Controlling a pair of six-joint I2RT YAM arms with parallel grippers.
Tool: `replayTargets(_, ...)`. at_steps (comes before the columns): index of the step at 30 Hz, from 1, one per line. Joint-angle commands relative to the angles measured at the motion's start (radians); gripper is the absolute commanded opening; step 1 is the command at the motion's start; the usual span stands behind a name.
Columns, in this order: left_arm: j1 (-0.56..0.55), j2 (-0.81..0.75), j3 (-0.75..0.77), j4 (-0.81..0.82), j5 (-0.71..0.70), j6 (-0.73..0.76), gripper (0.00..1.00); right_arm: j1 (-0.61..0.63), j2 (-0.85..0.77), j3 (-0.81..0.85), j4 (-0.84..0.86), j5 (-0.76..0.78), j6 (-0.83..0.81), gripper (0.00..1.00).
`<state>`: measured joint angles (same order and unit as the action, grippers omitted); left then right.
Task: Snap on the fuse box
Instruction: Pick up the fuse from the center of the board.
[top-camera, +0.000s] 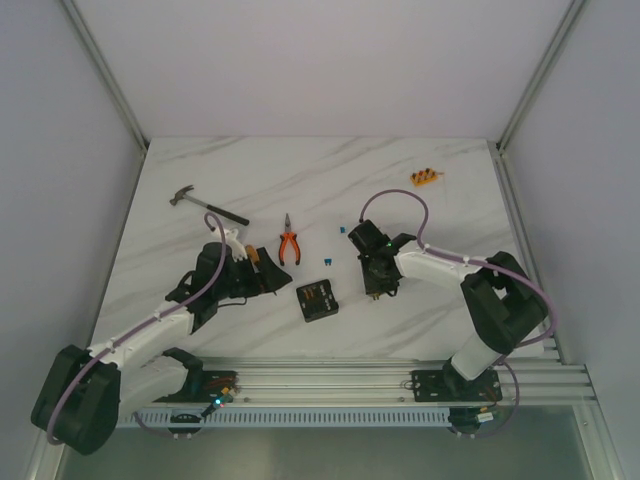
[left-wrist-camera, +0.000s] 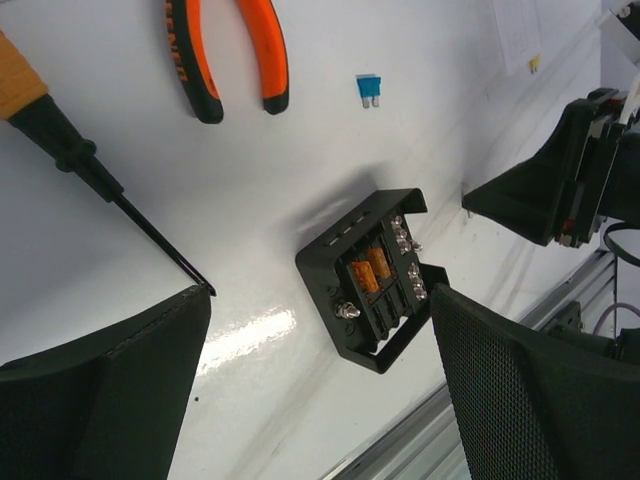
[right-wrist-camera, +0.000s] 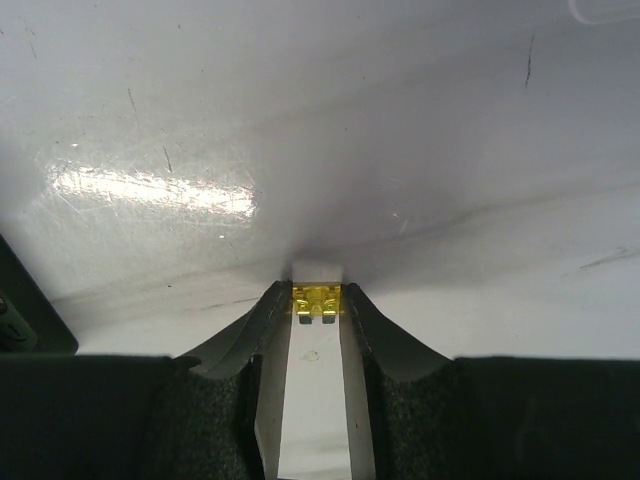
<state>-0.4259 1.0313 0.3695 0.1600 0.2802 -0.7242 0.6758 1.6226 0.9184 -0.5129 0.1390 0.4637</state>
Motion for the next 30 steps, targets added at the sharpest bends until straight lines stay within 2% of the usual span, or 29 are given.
replayTargets(1, -0.031, -0.005, 0.035, 0.011, -0.006, 0.008, 1.0, -0.004, 0.026, -0.026, -0.043, 0.006, 0.028, 0.24)
replayTargets(10, -0.088, -0.059, 0.016, 0.173, -0.095, -0.021, 0.98, 0.028, -0.112, 0.06, 0.034, 0.0, 0.151, 0.23)
replayTargets(14, -0.136, -0.076, -0.01, 0.29, -0.146, -0.025, 0.9, 0.05, -0.158, 0.086, 0.094, 0.0, 0.217, 0.24)
replayTargets(18, -0.207, -0.085, -0.045, 0.404, -0.237, -0.018, 0.88, 0.086, -0.208, 0.086, 0.181, -0.004, 0.295, 0.23)
replayTargets(25, -0.355, -0.07, -0.046, 0.506, -0.413, 0.081, 0.78, 0.145, -0.258, 0.092, 0.266, 0.006, 0.378, 0.23)
replayTargets(30, -0.417, -0.024, -0.038, 0.56, -0.464, 0.122, 0.68, 0.168, -0.292, 0.088, 0.3, 0.016, 0.412, 0.23)
